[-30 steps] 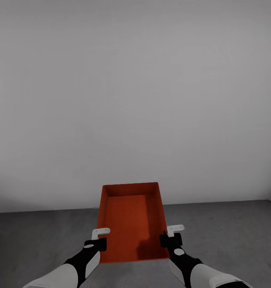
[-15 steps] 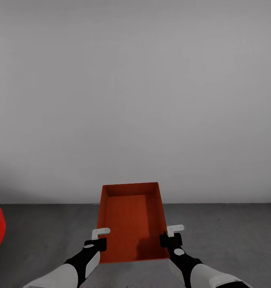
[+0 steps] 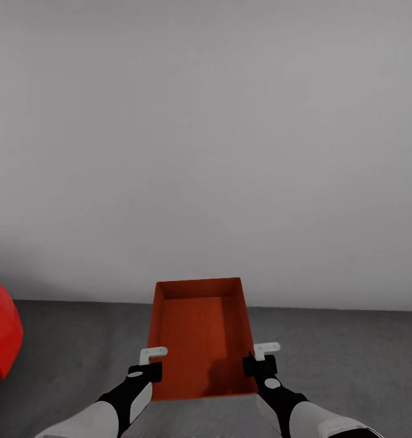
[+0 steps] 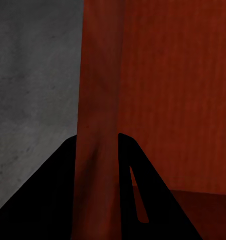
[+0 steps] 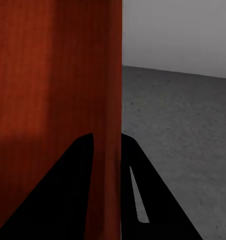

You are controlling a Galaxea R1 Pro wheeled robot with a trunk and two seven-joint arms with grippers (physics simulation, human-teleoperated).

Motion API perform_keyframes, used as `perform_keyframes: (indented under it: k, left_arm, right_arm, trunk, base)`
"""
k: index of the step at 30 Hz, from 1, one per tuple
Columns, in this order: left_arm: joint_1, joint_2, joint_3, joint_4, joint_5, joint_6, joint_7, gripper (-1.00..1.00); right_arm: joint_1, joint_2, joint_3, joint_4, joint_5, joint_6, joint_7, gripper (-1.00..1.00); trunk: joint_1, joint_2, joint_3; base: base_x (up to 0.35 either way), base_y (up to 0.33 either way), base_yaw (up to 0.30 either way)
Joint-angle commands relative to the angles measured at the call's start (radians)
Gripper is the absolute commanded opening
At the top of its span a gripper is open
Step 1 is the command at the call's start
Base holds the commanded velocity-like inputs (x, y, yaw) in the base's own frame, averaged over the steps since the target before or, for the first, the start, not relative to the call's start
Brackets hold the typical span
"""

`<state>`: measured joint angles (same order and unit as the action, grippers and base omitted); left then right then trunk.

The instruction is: Move the two storage containers from the living room to the garage. In the garage, place one container on the floor and stack the other container on top of it (either order is fine).

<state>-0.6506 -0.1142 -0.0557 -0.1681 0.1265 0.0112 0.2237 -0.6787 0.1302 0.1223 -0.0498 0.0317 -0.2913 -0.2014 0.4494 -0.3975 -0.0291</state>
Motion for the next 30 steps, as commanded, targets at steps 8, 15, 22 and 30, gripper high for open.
perform_keyframes:
  k: [8,15,22,30]
  left_arm:
    - [-0.001,0.007,0.030,-0.005,-0.010,-0.002,0.011,-1.00]
    - [-0.001,0.007,0.029,-0.005,-0.010,-0.002,0.011,-1.00]
    - [-0.001,0.007,0.030,-0.005,-0.010,-0.002,0.011,-1.00]
    - [-0.001,0.007,0.030,-0.005,-0.010,-0.002,0.011,-1.00]
  right_arm:
    - [-0.001,-0.004,-0.056,0.003,-0.013,-0.003,-0.007,-1.00]
    - [-0.001,-0.005,-0.056,0.003,-0.013,-0.003,-0.007,-1.00]
    - [-0.001,-0.005,-0.056,0.003,-0.013,-0.003,-0.007,-1.00]
    - [-0.001,-0.006,-0.056,0.003,-0.013,-0.003,-0.007,-1.00]
  trunk:
    - [0.001,-0.003,-0.015]
    - [0.001,-0.003,-0.026]
    - [0.001,-0.003,-0.037]
    - [0.001,-0.003,-0.050]
  base:
    - [0.000,0.000,0.084]
    - [0.000,0.000,0.082]
    - [0.000,0.000,0.068]
    - [0.000,0.000,0.064]
